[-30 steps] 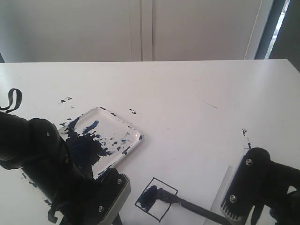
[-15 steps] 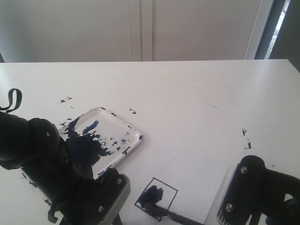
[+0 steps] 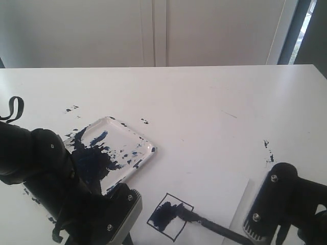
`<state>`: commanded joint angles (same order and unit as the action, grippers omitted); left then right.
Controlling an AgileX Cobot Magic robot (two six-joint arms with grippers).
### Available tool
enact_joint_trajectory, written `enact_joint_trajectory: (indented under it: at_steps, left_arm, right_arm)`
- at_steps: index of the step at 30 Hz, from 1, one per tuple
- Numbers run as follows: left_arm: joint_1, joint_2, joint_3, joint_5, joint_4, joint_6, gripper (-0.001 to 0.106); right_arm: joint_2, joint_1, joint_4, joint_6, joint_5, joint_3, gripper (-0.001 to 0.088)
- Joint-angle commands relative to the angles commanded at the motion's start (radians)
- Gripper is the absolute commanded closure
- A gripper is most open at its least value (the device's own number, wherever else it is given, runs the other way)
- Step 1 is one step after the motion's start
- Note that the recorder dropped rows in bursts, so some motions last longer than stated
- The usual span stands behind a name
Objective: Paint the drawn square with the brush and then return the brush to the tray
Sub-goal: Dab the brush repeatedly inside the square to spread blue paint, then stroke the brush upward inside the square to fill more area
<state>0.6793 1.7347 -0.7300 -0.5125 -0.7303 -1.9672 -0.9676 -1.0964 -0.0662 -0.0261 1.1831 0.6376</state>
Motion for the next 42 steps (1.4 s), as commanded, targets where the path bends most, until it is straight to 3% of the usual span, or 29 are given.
enact_joint_trajectory:
  at_steps: [8,16,23,31,42]
  left_arm:
    - [0.0,0.0,0.0,0.001,0.0,-0.003,0.047]
    - [0.0,0.0,0.0,-0.002,0.0,-0.002,0.047]
    - [0.0,0.0,0.0,-0.002,0.002,-0.002,0.047]
    - [0.0,0.0,0.0,-0.002,0.002,-0.002,0.047]
    - [0.0,0.0,0.0,-0.002,0.004,-0.002,0.047]
  right_arm:
    - [0.0,0.0,0.048,0.026,0.012,0.0,0.0868]
    - [0.0,0.0,-0.124,-0.094,0.036,0.0,0.0868]
    - [0.0,0.0,-0.144,-0.112,0.036,0.0,0.0868]
    - [0.0,0.0,0.026,0.007,0.029,0.0,0.0868]
    - [0.0,0.0,0.088,0.05,0.023,0.0,0.0868]
